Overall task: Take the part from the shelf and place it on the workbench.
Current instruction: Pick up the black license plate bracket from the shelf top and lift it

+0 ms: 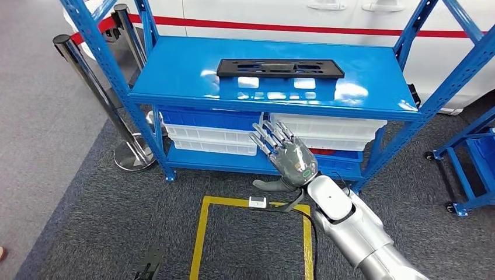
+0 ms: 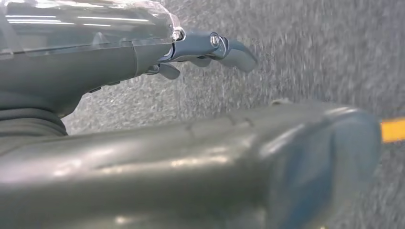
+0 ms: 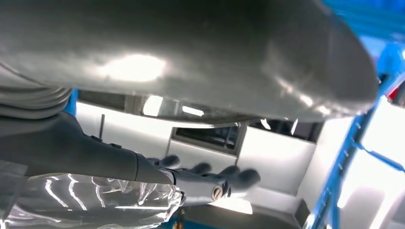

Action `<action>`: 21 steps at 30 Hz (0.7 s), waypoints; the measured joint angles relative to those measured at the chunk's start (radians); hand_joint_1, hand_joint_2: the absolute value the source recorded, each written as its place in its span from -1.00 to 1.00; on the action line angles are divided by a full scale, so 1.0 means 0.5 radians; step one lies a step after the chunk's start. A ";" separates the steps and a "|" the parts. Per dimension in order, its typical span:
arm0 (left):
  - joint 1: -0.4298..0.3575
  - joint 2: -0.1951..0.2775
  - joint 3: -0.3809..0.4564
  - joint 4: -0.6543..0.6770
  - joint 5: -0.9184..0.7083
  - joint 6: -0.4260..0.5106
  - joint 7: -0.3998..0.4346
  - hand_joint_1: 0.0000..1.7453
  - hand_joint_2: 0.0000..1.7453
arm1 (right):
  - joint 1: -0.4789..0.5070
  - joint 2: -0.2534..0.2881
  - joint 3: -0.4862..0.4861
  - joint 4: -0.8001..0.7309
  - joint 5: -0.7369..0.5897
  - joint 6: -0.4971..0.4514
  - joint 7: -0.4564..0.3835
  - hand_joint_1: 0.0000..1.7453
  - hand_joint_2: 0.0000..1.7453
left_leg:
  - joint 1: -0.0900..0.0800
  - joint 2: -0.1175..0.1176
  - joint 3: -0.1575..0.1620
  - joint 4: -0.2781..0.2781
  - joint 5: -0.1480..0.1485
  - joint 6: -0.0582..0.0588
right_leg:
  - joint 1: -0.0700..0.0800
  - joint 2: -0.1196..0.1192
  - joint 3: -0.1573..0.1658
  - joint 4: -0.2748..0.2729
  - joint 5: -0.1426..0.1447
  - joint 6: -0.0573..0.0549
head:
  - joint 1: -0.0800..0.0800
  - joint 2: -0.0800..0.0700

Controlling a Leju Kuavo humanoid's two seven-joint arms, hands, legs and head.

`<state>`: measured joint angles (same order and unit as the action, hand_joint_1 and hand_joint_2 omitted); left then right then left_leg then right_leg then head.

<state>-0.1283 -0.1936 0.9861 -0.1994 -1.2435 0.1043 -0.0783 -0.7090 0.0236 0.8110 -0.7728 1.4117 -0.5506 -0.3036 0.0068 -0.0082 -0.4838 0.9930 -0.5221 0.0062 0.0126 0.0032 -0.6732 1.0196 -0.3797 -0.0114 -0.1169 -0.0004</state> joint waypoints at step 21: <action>-0.007 0.016 0.004 0.010 -0.009 -0.004 0.001 -1.00 -1.00 | 0.009 -0.013 0.003 -0.001 -0.007 -0.002 0.001 -1.00 -1.00 | 0.018 0.012 -0.257 0.016 0.232 0.036 | -0.039 0.006 0.169 0.258 -0.338 0.068 | -0.001 0.000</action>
<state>-0.1318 -0.1854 0.9880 -0.1946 -1.2482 0.1023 -0.0778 -0.7046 0.0172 0.8126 -0.7733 1.4080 -0.5516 -0.3030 0.0158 -0.0021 -0.6125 1.0010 -0.4062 0.0242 -0.0070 0.0063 -0.5889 1.1485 -0.5484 0.0224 -0.1172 -0.0004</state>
